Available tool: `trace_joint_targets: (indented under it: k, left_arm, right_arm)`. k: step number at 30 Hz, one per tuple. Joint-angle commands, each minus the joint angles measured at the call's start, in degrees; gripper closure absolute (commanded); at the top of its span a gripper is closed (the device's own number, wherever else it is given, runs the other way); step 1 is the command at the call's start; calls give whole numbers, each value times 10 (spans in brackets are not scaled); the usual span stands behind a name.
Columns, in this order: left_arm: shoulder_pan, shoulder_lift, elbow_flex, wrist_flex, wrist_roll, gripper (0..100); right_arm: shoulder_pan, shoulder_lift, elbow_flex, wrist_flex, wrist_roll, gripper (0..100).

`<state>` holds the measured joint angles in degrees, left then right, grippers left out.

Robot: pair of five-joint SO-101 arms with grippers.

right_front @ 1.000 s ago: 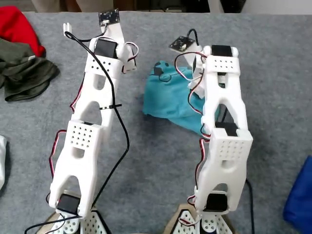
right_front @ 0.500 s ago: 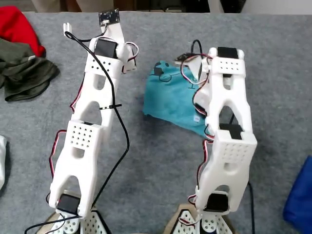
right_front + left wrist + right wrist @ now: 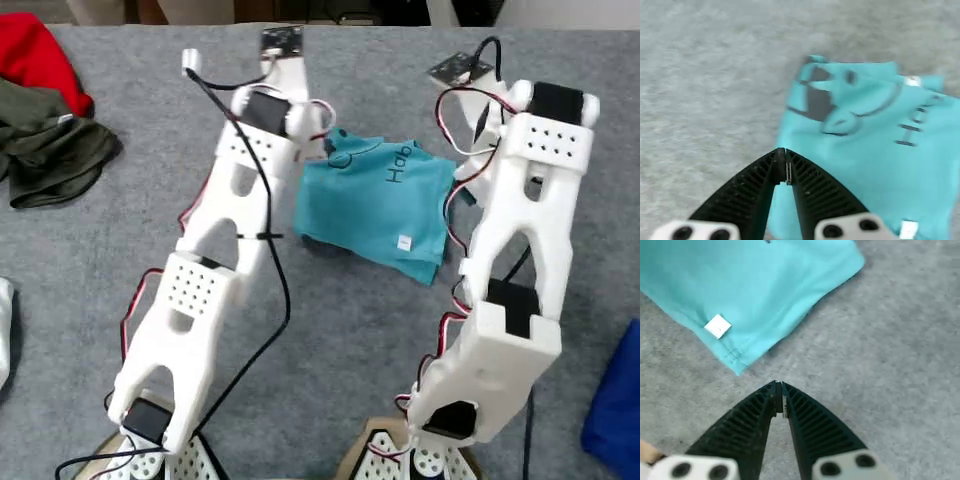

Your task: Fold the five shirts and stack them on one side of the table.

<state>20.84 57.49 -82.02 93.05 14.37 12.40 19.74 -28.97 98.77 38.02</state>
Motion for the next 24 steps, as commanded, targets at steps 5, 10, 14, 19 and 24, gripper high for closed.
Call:
trace_joint_targets:
  k: [5,10,14,19,24]
  left_arm:
    - [54,-8,-24,-112,-4,980]
    - [62,50,-9,-193,-4,980]
    - [56,84,13,-247,-4,980]
    - [32,114,17,-297,-5,980]
    - [-14,152,18,-295,-53,981]
  right_arm:
    - [-6,65,-30,-127,-36,993]
    - [-33,153,-39,-188,-36,993]
    - [-32,218,-85,-207,-55,993]
    - [-32,291,-161,-198,-61,993]
    - [-29,347,-237,-172,-61,993]
